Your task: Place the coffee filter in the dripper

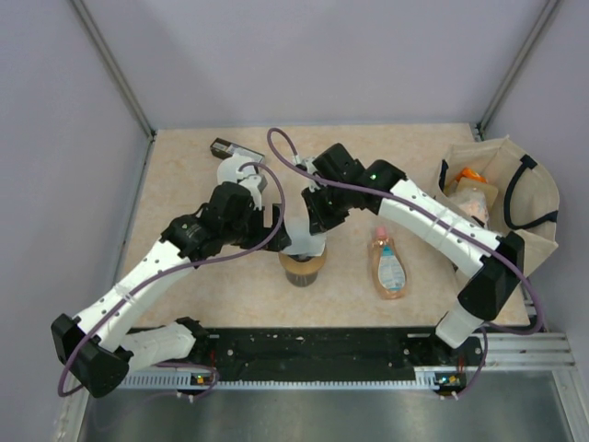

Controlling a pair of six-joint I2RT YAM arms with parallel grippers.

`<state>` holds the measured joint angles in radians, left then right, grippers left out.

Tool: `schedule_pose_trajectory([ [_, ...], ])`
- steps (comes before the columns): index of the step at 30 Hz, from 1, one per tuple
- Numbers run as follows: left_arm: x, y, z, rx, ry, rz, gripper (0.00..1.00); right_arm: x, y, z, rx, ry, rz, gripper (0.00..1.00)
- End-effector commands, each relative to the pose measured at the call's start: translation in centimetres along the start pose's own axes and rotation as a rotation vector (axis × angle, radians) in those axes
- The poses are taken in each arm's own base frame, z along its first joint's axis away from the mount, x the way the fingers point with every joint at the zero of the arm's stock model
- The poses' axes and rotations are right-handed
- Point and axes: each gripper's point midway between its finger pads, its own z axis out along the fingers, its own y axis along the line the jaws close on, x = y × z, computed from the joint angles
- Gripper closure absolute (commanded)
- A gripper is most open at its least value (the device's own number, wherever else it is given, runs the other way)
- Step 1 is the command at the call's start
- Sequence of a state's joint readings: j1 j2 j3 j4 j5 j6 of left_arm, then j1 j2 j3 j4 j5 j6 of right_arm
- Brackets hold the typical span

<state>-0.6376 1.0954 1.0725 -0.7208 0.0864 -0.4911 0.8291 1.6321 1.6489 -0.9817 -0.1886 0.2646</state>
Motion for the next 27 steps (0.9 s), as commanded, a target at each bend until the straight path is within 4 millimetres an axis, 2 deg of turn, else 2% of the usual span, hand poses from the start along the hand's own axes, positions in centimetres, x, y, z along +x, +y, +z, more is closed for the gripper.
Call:
schedule_pose_trajectory([
  [1,0.8,0.7,-0.4,-0.028,0.014,0.026,0.01,-0.8,0.5,-0.3,-0.026,-0.039,-0.028,0.89],
  [3,0.5,0.6,-0.6,-0.026,0.001,0.025,0.01,-1.2,0.7,-0.6,-0.036,-0.057,-0.043,0.87],
  [8,0.0,0.5,-0.5,-0.029,-0.009,0.025,0.01,-2.5,1.4,-2.3,-0.059,-0.12,-0.094,0.62],
  [10,0.0,0.5,-0.5,-0.032,-0.009,0.024,0.01,-3.0,1.5,-3.1,-0.057,-0.149,-0.11,0.56],
  [14,-0.1,0.5,-0.6,-0.028,-0.016,0.025,0.01,-4.0,1.2,-4.6,-0.021,-0.218,-0.125,0.51],
  [18,-0.6,0.1,-0.8,-0.014,-0.036,0.025,0.01,-4.9,1.6,-6.0,-0.028,-0.275,-0.145,0.49],
  [23,-1.0,-0.2,-1.0,-0.004,-0.048,0.026,0.01,-6.0,3.3,-7.9,-0.104,-0.356,-0.178,0.5],
  [25,-1.0,-0.2,-1.1,-0.004,-0.05,0.026,0.01,-6.1,4.4,-8.4,-0.166,-0.374,-0.2,0.56],
  [27,-1.1,-0.2,-1.1,-0.002,-0.052,0.026,0.01,-5.8,5.7,-8.7,-0.239,-0.367,-0.231,0.67],
])
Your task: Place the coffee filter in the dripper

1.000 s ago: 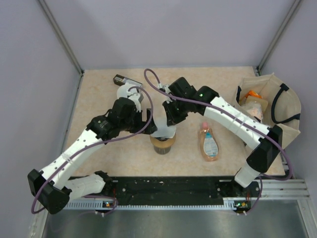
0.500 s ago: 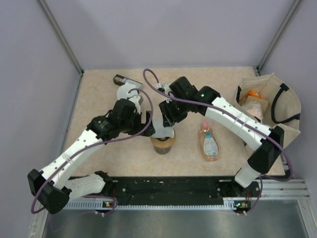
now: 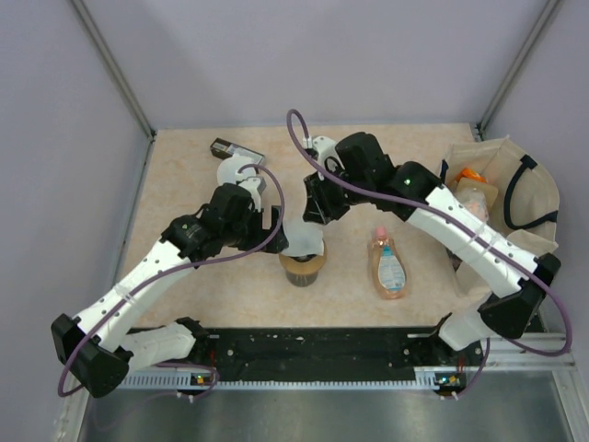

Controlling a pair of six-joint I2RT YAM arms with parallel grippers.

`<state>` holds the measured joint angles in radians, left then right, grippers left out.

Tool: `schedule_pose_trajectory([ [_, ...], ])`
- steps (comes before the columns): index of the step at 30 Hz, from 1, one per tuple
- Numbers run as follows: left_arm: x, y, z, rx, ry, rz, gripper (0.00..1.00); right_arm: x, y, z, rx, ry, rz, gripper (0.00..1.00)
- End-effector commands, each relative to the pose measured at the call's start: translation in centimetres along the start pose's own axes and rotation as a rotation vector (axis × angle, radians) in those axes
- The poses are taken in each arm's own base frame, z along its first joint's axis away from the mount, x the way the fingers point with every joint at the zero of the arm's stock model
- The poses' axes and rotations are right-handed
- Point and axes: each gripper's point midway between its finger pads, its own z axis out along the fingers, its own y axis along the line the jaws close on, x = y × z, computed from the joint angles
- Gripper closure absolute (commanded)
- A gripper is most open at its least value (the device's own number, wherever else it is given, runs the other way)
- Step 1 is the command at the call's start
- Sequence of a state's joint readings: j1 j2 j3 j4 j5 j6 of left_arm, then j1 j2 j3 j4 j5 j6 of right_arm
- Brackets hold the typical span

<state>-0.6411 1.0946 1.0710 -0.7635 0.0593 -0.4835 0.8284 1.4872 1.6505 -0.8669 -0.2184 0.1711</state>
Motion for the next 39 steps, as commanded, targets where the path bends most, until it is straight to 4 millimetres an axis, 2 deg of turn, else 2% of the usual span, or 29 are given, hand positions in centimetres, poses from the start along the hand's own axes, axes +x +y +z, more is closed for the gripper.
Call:
schedule_pose_trajectory([
  [1,-1.9,-1.0,-1.1,0.039,-0.082,0.018,0.01,-3.1,3.9,-2.4,-0.187,-0.124,-0.077,0.71],
  [5,-1.8,-1.0,-1.2,0.04,-0.085,0.017,0.01,-1.7,4.6,-1.0,-0.23,-0.067,-0.076,0.8],
  [11,-1.6,-1.1,-1.2,0.047,-0.077,0.01,0.01,1.2,3.1,2.4,-0.19,0.06,-0.012,0.84],
  [15,-1.5,-1.0,-1.0,0.043,-0.076,0.008,0.01,2.6,1.9,4.0,-0.141,0.108,0.015,0.85],
  [20,-1.3,-0.8,-0.6,0.034,-0.067,0.004,0.01,4.4,1.7,5.4,-0.117,0.171,0.023,0.87],
  [24,-1.5,-0.7,-0.9,0.033,-0.083,0.001,0.01,5.6,1.8,6.0,-0.086,0.221,-0.003,0.87],
  [39,-0.9,-0.2,-0.5,0.018,-0.088,-0.02,0.01,7.7,1.1,7.8,0.034,0.292,0.001,0.87],
])
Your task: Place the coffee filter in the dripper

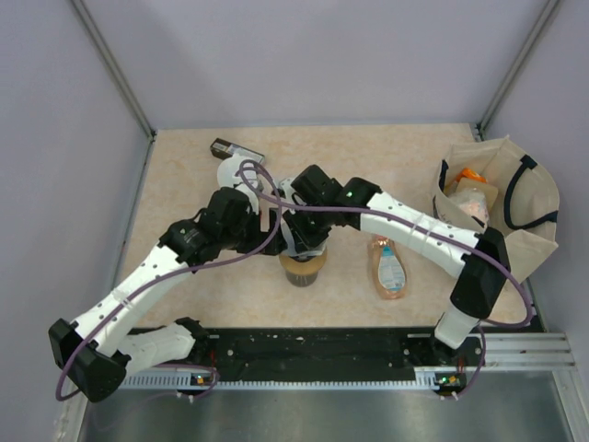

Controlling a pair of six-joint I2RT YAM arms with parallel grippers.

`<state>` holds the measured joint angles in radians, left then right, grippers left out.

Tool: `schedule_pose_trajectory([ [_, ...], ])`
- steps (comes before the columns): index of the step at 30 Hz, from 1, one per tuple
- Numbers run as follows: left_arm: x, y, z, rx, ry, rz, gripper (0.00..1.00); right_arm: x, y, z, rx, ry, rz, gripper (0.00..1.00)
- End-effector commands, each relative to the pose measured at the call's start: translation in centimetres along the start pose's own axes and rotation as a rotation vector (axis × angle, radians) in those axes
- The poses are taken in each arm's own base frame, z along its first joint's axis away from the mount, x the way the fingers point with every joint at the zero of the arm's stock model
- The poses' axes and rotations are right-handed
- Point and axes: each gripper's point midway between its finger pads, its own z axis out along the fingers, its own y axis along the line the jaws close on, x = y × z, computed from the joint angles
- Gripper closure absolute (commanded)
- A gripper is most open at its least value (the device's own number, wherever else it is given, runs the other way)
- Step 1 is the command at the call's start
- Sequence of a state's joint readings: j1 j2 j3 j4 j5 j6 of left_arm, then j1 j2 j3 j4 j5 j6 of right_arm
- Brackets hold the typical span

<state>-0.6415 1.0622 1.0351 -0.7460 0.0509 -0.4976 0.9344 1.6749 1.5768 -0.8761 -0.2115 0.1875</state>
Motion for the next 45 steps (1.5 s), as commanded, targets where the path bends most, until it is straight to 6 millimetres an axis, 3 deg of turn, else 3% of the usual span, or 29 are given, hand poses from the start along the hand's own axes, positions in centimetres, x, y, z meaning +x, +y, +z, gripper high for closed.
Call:
schedule_pose_trajectory([
  [1,-1.3,-0.4,-0.4,0.018,-0.072,-0.01,0.01,-0.1,-0.4,0.5,0.059,0.005,0.012,0.87],
  [14,-2.9,-1.1,-2.9,0.065,-0.195,-0.028,0.01,0.2,-0.1,1.1,0.114,0.036,0.003,0.87],
  [27,-2.8,3.9,-8.1,-0.148,-0.363,-0.129,0.01,0.9,-0.4,2.4,0.161,0.072,0.006,0.87],
  [33,-2.7,5.1,-10.3,-0.18,-0.432,-0.163,0.01,1.4,-0.8,3.2,0.188,0.093,0.005,0.87],
  [38,-2.5,5.6,-10.6,-0.196,-0.441,-0.169,0.01,1.8,-0.7,3.5,0.189,0.107,0.007,0.87],
  [45,-2.3,5.6,-10.3,-0.201,-0.429,-0.17,0.01,-0.1,-0.5,1.8,0.207,0.034,0.001,0.87],
])
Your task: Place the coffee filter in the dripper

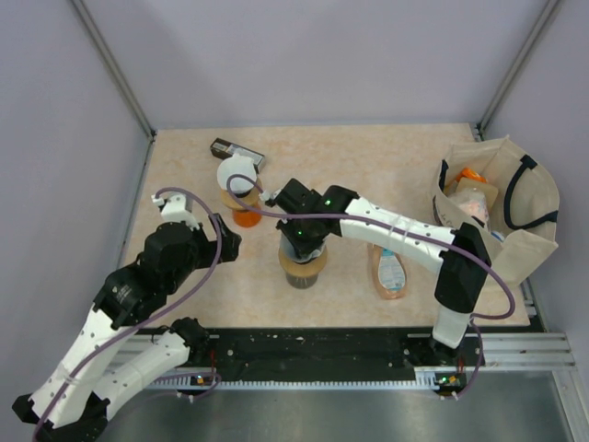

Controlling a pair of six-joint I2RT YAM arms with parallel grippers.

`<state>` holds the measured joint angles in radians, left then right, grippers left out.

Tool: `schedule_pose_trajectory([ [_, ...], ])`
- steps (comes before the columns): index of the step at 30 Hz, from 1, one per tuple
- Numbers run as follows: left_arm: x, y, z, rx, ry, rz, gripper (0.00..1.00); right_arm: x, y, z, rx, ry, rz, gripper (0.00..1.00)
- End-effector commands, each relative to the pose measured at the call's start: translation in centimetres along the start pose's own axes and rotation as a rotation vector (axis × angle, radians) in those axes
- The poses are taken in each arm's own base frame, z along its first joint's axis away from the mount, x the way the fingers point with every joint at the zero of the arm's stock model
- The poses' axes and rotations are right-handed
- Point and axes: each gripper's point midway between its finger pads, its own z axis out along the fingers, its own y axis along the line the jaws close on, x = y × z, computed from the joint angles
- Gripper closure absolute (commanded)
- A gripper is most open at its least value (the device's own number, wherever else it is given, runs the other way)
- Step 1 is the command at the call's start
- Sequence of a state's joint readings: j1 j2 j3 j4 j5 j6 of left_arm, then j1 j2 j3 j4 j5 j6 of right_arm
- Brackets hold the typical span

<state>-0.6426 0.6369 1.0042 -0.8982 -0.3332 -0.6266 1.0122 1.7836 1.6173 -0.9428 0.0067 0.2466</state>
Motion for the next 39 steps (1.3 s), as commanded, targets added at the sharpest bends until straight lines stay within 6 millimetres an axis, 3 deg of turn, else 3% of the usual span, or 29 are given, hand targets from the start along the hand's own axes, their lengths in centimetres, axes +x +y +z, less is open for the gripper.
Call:
schedule_pose_trajectory([
  [1,-0.5,-0.1,0.2,-0.003,-0.022,-0.013,0.01,-2.1,0.7,-2.0,0.003,-0.077,0.002,0.87],
  [11,0.5,-2.3,1.2,0.092,0.03,-0.015,0.01,-3.7,0.7,-4.6,0.006,-0.159,0.003,0.87],
  [20,1.6,-8.4,2.3,0.365,0.123,-0.052,0.01,-4.0,1.0,-5.5,-0.015,-0.179,0.001,0.87],
  [26,1.5,-8.0,2.4,0.34,0.119,-0.048,0.01,-5.1,1.1,-8.1,-0.027,-0.251,-0.005,0.86],
  [30,-0.3,-6.8,1.5,0.291,0.032,-0.049,0.01,-6.6,0.7,-11.6,-0.015,-0.359,-0.019,0.86],
  [32,-0.9,-6.1,1.2,0.257,0.003,-0.046,0.01,-7.5,-0.2,-14.0,0.005,-0.432,-0.014,0.85],
  [35,-1.7,-5.0,0.9,0.202,-0.034,-0.052,0.01,-8.7,-3.2,-17.1,0.026,-0.536,0.088,0.74],
  [37,-2.4,-3.6,1.0,0.123,-0.071,-0.067,0.01,-8.9,-6.6,-19.3,0.061,-0.623,0.171,0.68],
  [39,-2.9,-1.8,1.3,0.019,-0.107,-0.092,0.01,-8.3,-10.3,-20.9,0.134,-0.717,0.265,0.5],
])
